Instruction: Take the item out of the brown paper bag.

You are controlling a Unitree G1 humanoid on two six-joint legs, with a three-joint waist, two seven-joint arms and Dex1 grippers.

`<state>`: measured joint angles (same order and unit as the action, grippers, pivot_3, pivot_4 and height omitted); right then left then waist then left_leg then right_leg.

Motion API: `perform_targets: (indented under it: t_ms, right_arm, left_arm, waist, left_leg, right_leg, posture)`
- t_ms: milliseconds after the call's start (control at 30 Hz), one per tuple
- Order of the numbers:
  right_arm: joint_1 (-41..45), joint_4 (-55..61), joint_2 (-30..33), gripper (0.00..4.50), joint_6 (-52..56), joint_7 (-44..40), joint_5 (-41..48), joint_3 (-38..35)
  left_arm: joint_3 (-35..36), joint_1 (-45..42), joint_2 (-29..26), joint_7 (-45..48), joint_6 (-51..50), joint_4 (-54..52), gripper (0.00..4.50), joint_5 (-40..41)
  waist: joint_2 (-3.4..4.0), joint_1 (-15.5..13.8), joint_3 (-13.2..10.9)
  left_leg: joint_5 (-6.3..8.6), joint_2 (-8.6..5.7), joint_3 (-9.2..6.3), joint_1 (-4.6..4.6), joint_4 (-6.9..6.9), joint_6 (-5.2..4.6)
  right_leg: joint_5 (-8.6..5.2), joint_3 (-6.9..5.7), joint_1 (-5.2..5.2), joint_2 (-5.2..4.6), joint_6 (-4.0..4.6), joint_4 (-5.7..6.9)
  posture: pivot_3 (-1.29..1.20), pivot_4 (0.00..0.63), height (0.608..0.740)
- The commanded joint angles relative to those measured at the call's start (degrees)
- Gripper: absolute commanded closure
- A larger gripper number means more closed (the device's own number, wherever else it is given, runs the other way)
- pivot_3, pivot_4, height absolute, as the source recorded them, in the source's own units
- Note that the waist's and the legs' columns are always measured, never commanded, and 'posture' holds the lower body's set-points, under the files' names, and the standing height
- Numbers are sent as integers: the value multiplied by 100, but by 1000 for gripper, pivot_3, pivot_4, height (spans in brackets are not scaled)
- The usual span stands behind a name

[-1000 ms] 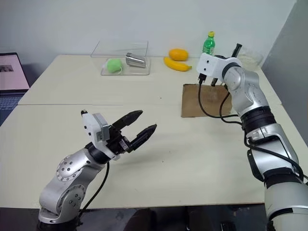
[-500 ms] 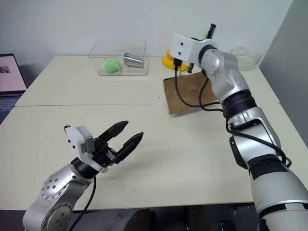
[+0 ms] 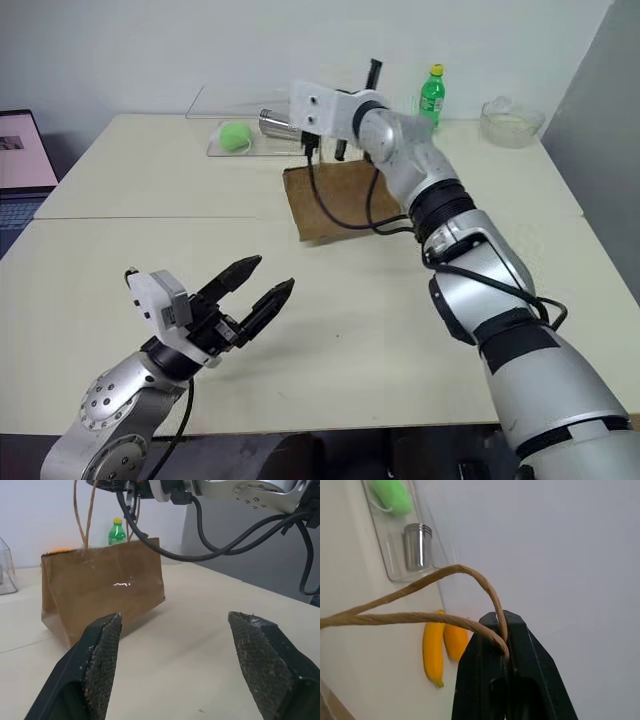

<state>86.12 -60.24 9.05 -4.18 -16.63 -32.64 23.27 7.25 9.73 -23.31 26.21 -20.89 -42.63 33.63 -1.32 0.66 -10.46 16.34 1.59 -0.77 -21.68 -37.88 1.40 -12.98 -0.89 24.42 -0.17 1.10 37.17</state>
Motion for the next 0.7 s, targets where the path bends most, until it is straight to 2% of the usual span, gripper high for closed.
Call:
perform_targets:
  t_ms: [33, 700]
  right_arm:
    - [2, 582, -94, 4479, -138, -186, 41, 74]
    - [-603, 1963, 621, 4479, 0, -1612, 47, 235]
  left_arm:
    - [95, 34, -17, -67, 150, -266, 936, -43]
    - [164, -206, -85, -5, 284, 46, 936, -135]
  waist:
    - [0, -1, 0]
    - [-1, -16, 1]
  left_leg:
    - [0, 0, 0, 0, 0, 0]
    - [0, 1, -1, 2, -3, 0]
  right_leg:
    - [0, 0, 0, 0, 0, 0]
    - [1, -2, 0, 1, -1, 4]
  posture:
    - [0, 150, 740]
    - [0, 150, 740]
